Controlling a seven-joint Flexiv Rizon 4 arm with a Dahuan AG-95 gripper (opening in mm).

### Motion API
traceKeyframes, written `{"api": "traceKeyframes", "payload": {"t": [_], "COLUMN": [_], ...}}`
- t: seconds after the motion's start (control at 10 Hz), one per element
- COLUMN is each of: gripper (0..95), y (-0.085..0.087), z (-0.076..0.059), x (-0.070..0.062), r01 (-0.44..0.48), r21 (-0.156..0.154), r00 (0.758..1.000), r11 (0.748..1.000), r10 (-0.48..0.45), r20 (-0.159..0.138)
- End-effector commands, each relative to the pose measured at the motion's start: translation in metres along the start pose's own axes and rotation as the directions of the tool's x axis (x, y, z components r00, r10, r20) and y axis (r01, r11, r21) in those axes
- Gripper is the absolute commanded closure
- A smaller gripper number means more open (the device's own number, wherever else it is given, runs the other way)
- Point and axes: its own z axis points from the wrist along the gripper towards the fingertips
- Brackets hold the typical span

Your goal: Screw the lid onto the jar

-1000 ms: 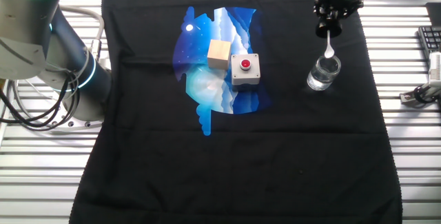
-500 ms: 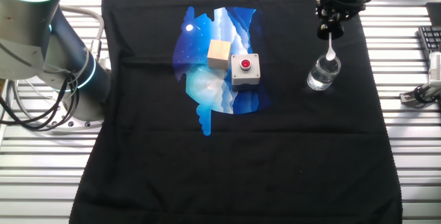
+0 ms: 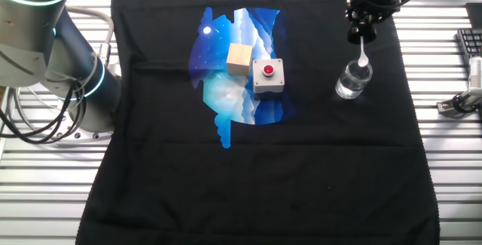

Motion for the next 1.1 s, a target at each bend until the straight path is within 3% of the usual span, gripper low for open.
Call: {"api": "traceKeyframes", "payload": {"t": [0.1,1.1], "gripper": [95.0,95.0], "y": [0.0000,0.0046], "z": [-0.0004,-0.0037], "x": [-0.0002,0.0014], "r01": [0.029,0.014], "r21": [-0.001,-0.004], "r00": [1.000,1.000], "r11": [1.000,1.000], "r10": [-0.029,-0.014], "r20": [-0.003,0.002]}}
